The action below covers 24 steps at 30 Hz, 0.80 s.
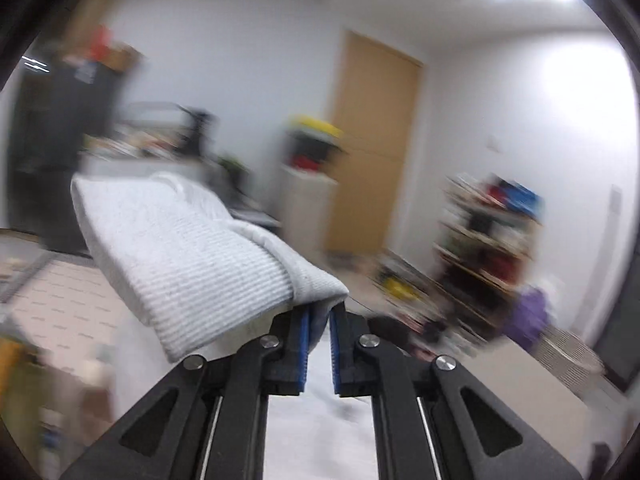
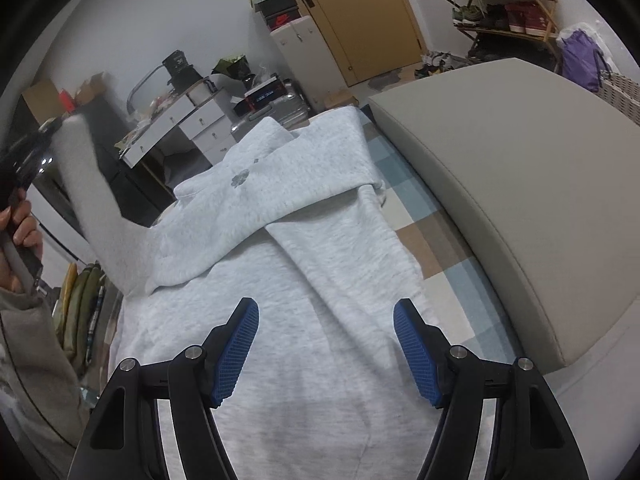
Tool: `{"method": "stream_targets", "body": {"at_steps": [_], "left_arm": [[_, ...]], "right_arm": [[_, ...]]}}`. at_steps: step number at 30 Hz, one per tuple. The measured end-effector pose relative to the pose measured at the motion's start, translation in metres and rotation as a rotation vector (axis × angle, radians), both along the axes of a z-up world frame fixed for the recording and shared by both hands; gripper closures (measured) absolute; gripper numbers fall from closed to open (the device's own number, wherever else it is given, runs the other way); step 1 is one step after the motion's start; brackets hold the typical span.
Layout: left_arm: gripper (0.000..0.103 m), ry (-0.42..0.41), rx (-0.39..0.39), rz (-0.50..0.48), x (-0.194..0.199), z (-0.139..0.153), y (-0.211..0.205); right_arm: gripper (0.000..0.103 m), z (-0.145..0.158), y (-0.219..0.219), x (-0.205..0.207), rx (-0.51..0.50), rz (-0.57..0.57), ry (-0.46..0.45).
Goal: Fold large clothes
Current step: 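Lay the sleeve across the hoodie body and open the left tool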
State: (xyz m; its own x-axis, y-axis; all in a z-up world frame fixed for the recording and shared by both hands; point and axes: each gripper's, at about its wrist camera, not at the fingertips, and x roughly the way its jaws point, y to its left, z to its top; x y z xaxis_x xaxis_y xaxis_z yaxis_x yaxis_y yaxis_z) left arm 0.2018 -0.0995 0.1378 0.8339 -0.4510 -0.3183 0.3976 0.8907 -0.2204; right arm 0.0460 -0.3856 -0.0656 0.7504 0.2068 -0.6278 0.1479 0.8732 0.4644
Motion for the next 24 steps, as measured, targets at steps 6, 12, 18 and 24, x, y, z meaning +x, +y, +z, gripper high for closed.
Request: {"method": "stream_targets", "body": {"at_steps": [6, 12, 18, 24], "left_arm": [[0.027, 0.333, 0.126, -0.315, -0.007, -0.114, -0.104], [0.027, 0.3, 0.174, -0.283, -0.063, -0.131, -0.05], [0.027, 0.271, 0.195, -0.048, -0.074, -0.124, 0.016], [0.019, 0.359, 0.207, 0.225, -0.083, -0.156, 0.096]], "right_arm": [[0.033, 0.011, -0.009, -0.005, -0.032, 0.015, 0.012], [0.033, 0.017, -0.01, 0.017, -0.05, 0.038, 0.022], [0.033, 0.02, 0.008, 0.057, -0.017, 0.086, 0.037], [0.033, -0.007, 0.009, 0.061, -0.053, 0.068, 0.112]]}}
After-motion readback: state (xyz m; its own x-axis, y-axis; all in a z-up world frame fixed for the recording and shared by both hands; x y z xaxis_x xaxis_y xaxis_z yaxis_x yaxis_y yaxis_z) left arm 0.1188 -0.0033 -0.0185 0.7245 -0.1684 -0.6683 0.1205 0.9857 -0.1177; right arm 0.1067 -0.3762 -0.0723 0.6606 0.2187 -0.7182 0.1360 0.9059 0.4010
